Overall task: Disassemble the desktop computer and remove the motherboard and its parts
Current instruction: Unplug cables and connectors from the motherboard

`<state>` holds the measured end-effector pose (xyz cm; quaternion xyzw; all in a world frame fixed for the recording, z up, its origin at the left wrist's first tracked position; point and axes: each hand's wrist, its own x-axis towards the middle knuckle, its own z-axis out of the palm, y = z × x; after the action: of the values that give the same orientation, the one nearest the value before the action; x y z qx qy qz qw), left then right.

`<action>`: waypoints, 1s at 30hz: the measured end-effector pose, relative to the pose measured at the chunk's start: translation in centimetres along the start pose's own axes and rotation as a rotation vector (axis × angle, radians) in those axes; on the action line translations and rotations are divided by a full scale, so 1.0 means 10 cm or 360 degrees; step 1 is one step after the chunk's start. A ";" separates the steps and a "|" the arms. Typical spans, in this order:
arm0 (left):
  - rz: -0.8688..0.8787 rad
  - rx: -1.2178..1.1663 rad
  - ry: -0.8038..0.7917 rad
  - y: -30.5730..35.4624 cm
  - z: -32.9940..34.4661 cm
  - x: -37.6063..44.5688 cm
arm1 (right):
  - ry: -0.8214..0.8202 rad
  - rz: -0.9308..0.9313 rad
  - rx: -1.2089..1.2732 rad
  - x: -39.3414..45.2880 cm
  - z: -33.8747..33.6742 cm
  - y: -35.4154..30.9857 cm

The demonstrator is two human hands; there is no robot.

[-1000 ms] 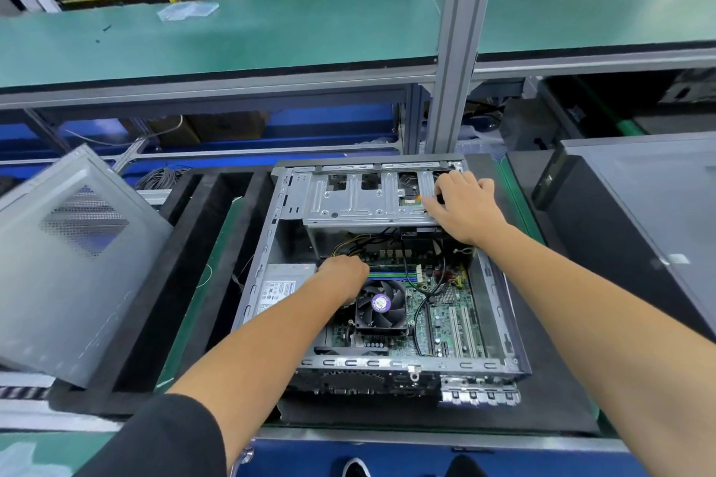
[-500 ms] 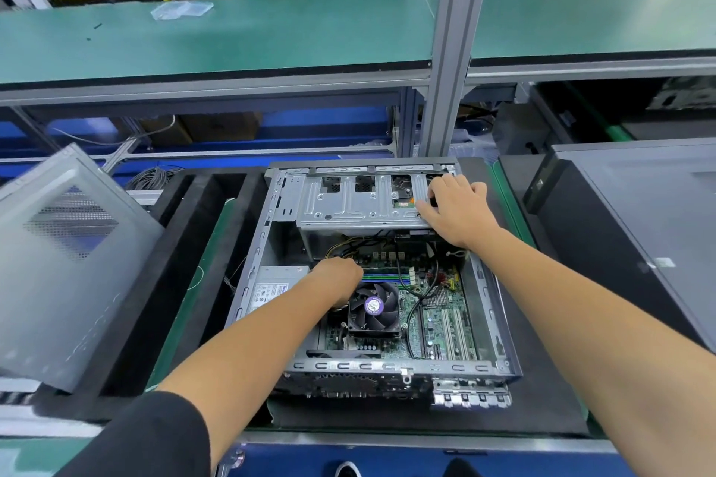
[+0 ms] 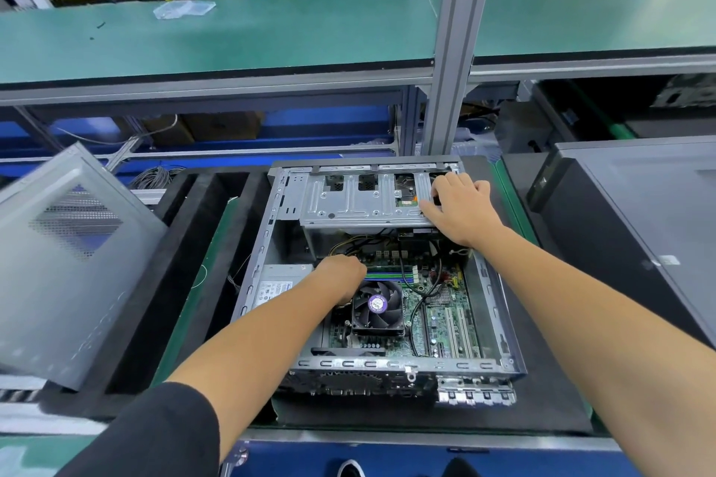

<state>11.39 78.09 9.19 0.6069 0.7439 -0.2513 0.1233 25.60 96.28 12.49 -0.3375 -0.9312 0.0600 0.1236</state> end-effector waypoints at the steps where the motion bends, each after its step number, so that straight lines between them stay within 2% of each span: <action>1: -0.0008 0.0003 0.0008 0.01 0.01 0.00 | -0.0002 0.0003 -0.0002 0.00 0.00 0.00; 9: 0.0043 0.0044 -0.0037 0.00 0.00 0.04 | -0.0012 0.0007 -0.0015 0.00 -0.02 -0.01; 14: 0.0024 0.0069 0.0042 -0.01 0.06 0.05 | 0.0009 0.0003 0.0008 0.01 -0.01 0.00; 20: 0.0061 0.0059 -0.0028 -0.02 0.01 0.05 | 0.0013 -0.0004 -0.0005 0.01 -0.01 0.00; 30: 0.0009 0.0060 0.0039 0.01 0.03 0.01 | 0.0029 -0.0002 -0.0007 0.01 0.01 0.00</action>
<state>11.39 77.99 8.89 0.6141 0.7388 -0.2575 0.1035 25.49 96.35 12.47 -0.3378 -0.9304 0.0548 0.1315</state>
